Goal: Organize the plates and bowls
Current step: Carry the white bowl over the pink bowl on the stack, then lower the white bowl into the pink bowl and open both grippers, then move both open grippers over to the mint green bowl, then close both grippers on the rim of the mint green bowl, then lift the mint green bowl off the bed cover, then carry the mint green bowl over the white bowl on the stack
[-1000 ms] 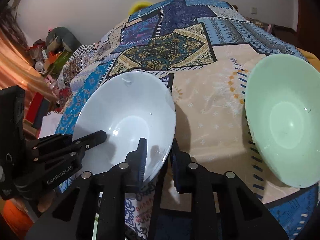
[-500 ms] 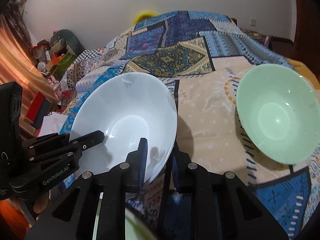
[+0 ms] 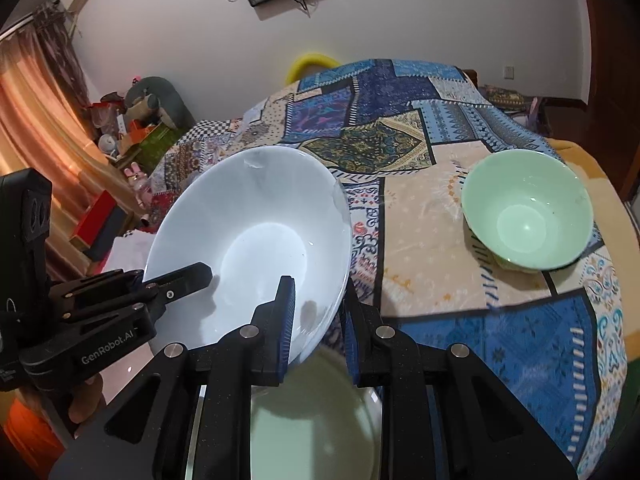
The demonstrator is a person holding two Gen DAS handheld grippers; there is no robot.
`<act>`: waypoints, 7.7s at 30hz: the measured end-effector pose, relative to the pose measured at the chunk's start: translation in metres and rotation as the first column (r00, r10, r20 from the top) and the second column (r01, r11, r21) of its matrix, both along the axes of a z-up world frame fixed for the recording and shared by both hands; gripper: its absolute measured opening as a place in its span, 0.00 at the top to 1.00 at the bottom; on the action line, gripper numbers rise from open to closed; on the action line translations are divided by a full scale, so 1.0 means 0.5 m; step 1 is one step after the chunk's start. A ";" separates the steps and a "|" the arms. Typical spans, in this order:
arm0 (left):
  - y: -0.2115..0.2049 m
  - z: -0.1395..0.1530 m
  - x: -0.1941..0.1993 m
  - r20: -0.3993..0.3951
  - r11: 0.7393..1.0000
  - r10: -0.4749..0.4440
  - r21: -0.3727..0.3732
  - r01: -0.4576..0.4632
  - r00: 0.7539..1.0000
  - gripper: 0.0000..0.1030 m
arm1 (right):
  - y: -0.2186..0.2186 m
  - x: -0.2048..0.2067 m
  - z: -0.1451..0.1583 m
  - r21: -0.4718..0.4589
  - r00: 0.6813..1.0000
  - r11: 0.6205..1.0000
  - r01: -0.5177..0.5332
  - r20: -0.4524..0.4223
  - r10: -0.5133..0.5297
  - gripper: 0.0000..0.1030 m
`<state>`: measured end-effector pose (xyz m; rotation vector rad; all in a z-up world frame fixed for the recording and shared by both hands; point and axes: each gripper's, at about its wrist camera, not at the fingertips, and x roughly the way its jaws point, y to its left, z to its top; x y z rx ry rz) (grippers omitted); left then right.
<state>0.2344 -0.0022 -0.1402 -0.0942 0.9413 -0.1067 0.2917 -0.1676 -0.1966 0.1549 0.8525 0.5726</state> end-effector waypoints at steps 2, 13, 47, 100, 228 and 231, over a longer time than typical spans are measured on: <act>0.003 0.008 -0.021 0.007 1.000 0.003 -0.007 -0.003 1.000 0.85 | 0.001 -0.017 0.005 0.007 1.000 1.000 -0.004 0.005 0.004 0.81; 0.030 0.045 -0.132 0.048 1.000 0.030 0.002 -0.030 0.998 0.85 | 0.028 -0.087 0.021 0.028 0.998 0.999 -0.028 0.050 0.027 0.81; 0.277 -0.016 -0.323 0.042 0.972 0.234 -0.051 -0.231 0.971 0.85 | 0.266 -0.198 -0.035 0.002 0.980 0.980 -0.200 0.001 0.200 0.80; 0.308 -0.135 -0.314 0.003 0.961 0.217 0.173 -0.214 0.976 0.82 | 0.299 -0.214 -0.075 -0.021 0.980 0.980 -0.198 -0.030 0.198 0.67; -0.192 -0.174 0.191 -0.213 0.993 -0.116 0.001 0.119 0.970 0.81 | -0.159 0.103 -0.126 -0.109 0.991 0.992 0.065 -0.113 -0.077 0.79; -0.190 -0.164 0.174 -0.203 0.993 -0.117 0.003 0.120 0.972 0.81 | -0.158 0.094 -0.116 -0.099 0.991 0.993 0.066 -0.108 -0.077 0.79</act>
